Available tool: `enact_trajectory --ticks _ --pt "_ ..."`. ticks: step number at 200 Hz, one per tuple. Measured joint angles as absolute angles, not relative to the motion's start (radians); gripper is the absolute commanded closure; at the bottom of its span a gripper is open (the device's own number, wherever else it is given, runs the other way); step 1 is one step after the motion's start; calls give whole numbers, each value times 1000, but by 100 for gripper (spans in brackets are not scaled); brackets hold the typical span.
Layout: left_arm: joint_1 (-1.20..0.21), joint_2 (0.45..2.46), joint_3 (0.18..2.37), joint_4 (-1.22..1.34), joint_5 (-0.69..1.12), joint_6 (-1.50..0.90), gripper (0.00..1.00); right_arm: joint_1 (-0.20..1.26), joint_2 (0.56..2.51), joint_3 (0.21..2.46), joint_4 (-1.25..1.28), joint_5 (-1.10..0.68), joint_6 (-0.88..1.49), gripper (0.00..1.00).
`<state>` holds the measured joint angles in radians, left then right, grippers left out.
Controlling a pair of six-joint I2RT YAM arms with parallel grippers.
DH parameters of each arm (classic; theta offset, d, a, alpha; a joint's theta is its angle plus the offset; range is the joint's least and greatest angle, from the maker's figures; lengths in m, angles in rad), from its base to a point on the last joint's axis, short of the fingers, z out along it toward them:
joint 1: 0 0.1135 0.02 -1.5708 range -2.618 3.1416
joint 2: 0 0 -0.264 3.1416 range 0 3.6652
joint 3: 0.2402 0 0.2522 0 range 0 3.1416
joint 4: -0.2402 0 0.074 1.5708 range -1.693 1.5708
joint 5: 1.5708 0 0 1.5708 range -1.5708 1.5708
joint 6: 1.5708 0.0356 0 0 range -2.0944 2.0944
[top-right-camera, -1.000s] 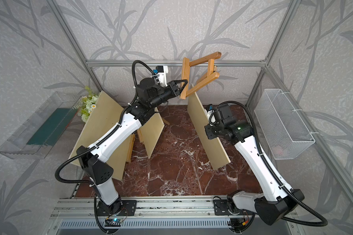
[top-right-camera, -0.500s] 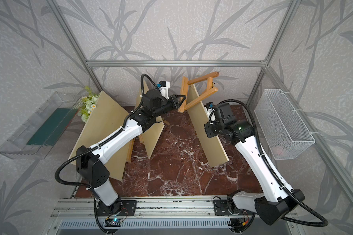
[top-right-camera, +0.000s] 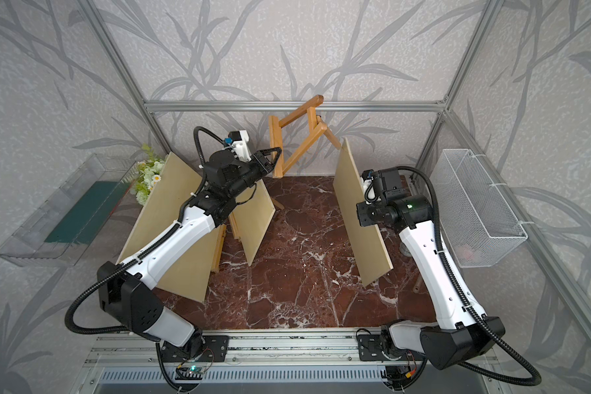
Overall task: Assemble the easel
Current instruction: Unfold the easel, then place the easel at the center of the board.
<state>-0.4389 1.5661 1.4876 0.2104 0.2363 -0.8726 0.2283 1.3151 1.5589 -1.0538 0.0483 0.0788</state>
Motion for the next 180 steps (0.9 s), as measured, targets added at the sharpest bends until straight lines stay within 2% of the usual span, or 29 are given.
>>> enact_trajectory --ticks 35,67,95,134,180 --pt "-421 1587 1488 215 212 -888 100 136 1333 1598 -1091 181 113 100" --pt "-458 1647 1493 218 179 -902 100 85 1333 1672 -1117 267 120 100" --pt "-547 1718 1533 212 138 -892 100 84 1331 1736 -1114 280 125 100" --pt "-699 1719 1525 195 62 -818 100 87 1329 1738 -1110 254 127 100" --pt "-813 1602 1314 292 -49 -735 100 88 1329 1737 -1127 245 126 100"
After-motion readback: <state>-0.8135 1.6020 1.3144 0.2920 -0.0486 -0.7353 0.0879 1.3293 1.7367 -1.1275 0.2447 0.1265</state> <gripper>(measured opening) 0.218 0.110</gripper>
